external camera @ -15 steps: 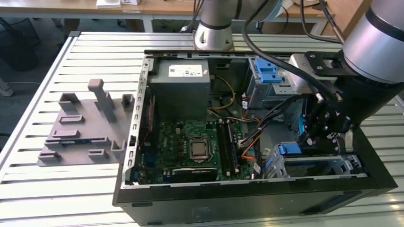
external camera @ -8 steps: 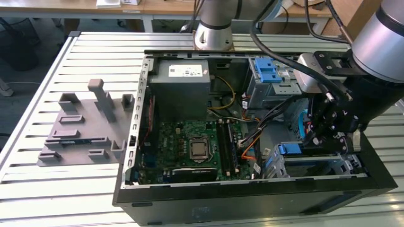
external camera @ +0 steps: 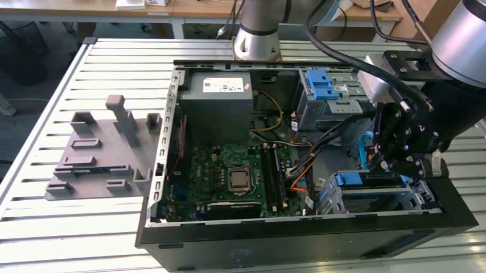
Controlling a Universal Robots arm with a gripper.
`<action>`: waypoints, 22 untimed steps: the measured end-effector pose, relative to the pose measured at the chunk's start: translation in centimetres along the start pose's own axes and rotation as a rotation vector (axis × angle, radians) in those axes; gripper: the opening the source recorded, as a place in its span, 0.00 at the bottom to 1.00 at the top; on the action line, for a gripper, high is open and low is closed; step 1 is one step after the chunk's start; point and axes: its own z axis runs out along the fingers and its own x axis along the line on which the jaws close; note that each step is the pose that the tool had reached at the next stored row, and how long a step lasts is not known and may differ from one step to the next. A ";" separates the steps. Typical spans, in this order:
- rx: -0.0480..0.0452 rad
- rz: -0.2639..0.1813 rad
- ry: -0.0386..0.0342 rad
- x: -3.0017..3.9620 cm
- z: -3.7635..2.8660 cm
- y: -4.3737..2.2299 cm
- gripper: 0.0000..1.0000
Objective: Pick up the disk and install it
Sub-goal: 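Insert the first disk wire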
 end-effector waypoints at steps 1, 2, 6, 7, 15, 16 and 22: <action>0.0000 0.000 -0.0001 0.00 -0.09 -0.05 0.11; 0.0000 0.000 -0.0002 -0.01 -0.11 -0.12 0.11; 0.0000 0.000 0.0001 -0.04 -0.13 -0.29 0.11; 0.0000 0.000 0.0000 -0.05 -0.12 -0.41 0.11; 0.0000 0.000 0.0000 -0.05 -0.13 -0.54 0.11; 0.0000 0.000 0.0000 -0.05 -0.13 -0.54 0.11; -0.0001 0.000 -0.0003 -0.10 -0.14 -1.36 0.11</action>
